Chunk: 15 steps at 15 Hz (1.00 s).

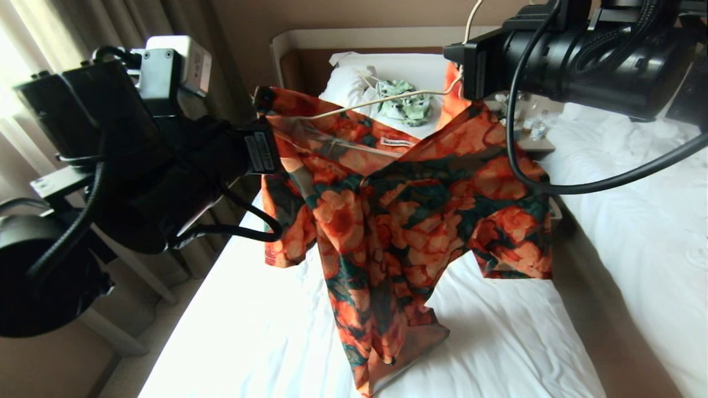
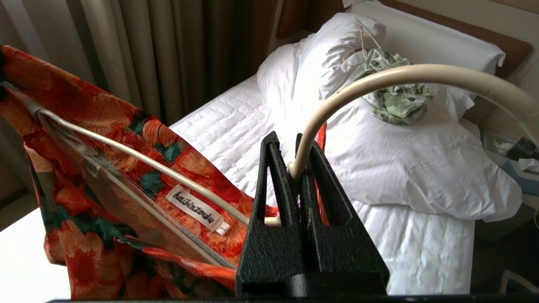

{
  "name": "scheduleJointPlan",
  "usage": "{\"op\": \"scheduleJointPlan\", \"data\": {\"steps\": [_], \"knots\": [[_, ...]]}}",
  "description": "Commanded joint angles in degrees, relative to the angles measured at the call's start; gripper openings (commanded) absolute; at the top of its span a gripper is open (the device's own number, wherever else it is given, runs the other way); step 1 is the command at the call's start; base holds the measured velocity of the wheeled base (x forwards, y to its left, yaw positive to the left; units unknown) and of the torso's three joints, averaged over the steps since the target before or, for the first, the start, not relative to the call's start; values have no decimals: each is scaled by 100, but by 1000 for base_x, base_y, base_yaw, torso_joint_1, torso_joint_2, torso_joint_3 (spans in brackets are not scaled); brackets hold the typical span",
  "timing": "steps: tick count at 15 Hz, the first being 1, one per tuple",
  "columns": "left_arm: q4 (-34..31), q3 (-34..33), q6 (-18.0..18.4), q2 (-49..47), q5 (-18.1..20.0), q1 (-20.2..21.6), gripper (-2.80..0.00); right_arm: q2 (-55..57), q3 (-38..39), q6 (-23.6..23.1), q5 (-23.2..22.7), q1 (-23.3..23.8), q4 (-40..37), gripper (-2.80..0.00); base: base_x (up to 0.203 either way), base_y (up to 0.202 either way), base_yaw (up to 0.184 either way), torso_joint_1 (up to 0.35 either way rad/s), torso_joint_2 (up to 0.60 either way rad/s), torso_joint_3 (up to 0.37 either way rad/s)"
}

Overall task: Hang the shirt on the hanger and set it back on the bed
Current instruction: Take the clothes hanger out of the clothes

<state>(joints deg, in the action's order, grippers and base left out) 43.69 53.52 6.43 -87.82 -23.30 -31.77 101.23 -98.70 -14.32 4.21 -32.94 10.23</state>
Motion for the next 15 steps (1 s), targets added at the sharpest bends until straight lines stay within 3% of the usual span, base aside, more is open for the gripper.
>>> {"op": "scheduleJointPlan", "data": {"steps": [1,10,11,13,15], "knots": [[27,-206,-60,5,185,397,-280,125,-9,-9,18,-2,14,-280,0,0,0,0,0,0],[235,-986,-527,-436,620,473,-280,861,-77,-8,27,7,379,-280,0,0,0,0,0,0],[508,-1103,-525,-617,670,473,0,1025,-133,-6,58,-1,477,-280,0,0,0,0,0,0],[1283,-1305,-505,-966,680,502,0,1290,-316,-1,190,-32,521,-280,0,0,0,0,0,0],[1422,-1521,-508,-1026,736,565,0,1420,-405,0,203,-64,524,-280,0,0,0,0,0,0]]}}
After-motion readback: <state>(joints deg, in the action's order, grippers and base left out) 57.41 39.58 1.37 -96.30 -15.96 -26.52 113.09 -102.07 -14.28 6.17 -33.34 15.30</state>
